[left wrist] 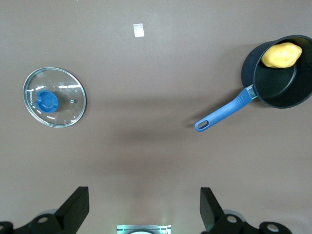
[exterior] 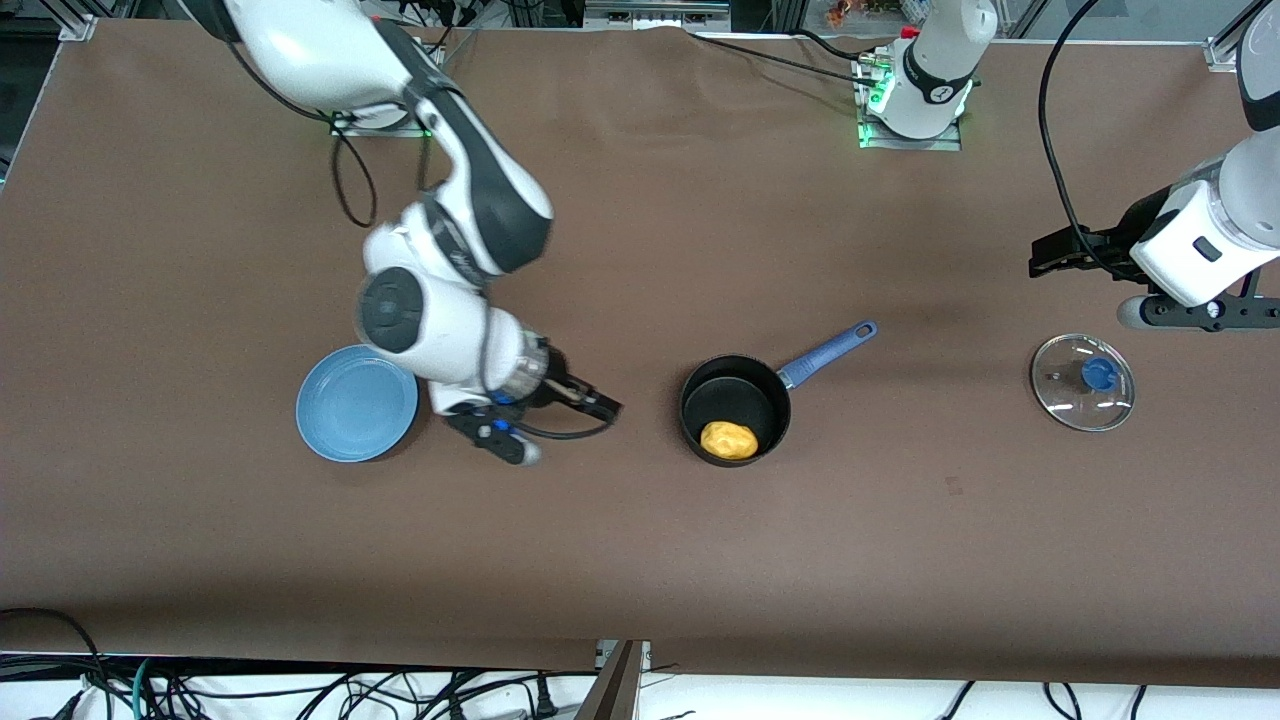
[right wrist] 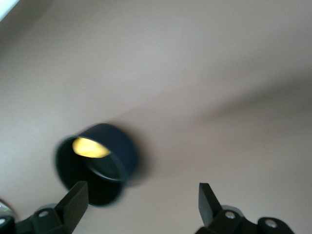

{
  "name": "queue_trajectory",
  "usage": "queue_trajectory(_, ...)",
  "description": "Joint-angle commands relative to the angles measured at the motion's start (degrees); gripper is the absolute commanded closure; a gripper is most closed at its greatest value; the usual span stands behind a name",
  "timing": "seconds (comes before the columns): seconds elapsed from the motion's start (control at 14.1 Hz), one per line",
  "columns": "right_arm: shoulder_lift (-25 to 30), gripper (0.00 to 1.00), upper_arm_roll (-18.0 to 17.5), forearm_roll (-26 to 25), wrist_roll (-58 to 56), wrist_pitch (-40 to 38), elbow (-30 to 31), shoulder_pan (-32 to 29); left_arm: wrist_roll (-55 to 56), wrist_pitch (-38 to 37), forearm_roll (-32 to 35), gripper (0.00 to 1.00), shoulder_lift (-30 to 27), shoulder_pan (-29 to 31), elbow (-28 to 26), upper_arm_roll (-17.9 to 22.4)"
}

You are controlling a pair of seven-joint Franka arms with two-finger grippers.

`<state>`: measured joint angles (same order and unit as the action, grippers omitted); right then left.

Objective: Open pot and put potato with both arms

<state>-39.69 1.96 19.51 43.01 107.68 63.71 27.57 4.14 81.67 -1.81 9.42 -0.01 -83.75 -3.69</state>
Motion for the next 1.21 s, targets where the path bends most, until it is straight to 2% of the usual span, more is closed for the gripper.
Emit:
queue_trajectory(0.0,13.98,0.0,5.32,-0.7,-13.26,-2.99,15.96,0.38,0.26,-0.64,1.63,0.0,0.77,-0.08,1.22,0.26)
queue_trajectory(0.07,18.29,0.0,7.42,-1.31,-18.0,-3.52,20.62,0.38,0.26,-0.64,1.28,0.0,0.86,0.1,1.4,0.26)
queue_trajectory(0.21,26.38,0.0,10.33,-5.77,-28.11,-5.45,28.46,0.38,0.35,-0.64,1.45,0.0,1.56,-0.33,2.8,0.26)
queue_trajectory(0.36,32.46,0.0,12.36,-9.3,-32.62,-7.03,33.22,0.29,0.35,-0.72,1.28,0.0,2.18,-0.42,4.03,0.26)
queue_trajectory(0.43,34.49,0.0,12.11,-11.23,-34.29,-8.52,34.02,-1.36,0.35,-0.72,1.28,0.0,2.18,-0.43,4.04,0.26)
queue_trajectory(0.5,35.64,0.0,10.19,-12.81,-36.83,-11.15,33.85,-5.64,0.35,-0.72,1.28,0.0,2.18,-0.43,4.04,0.26)
queue_trajectory(0.64,36.88,0.0,4.04,-14.14,-43.25,-15.02,32.54,-14.43,0.35,-0.81,1.63,0.0,2.18,-0.34,4.12,0.26)
queue_trajectory(0.78,34.61,0.0,2.96,-14.32,-43.8,-19.93,25.98,-18.68,0.35,-0.73,1.46,0.0,2.18,-0.34,4.12,0.26)
queue_trajectory(0.92,32.23,0.0,2.96,-14.85,-43.37,-25.22,21.65,-18.96,0.35,-0.81,1.28,0.0,2.18,-0.25,4.12,0.26)
queue_trajectory(1.14,33.53,0.0,2.53,-17.39,-42.4,-24.62,21.9,-16.51,0.35,-0.81,1.28,0.0,2.18,-0.43,4.12,0.17)
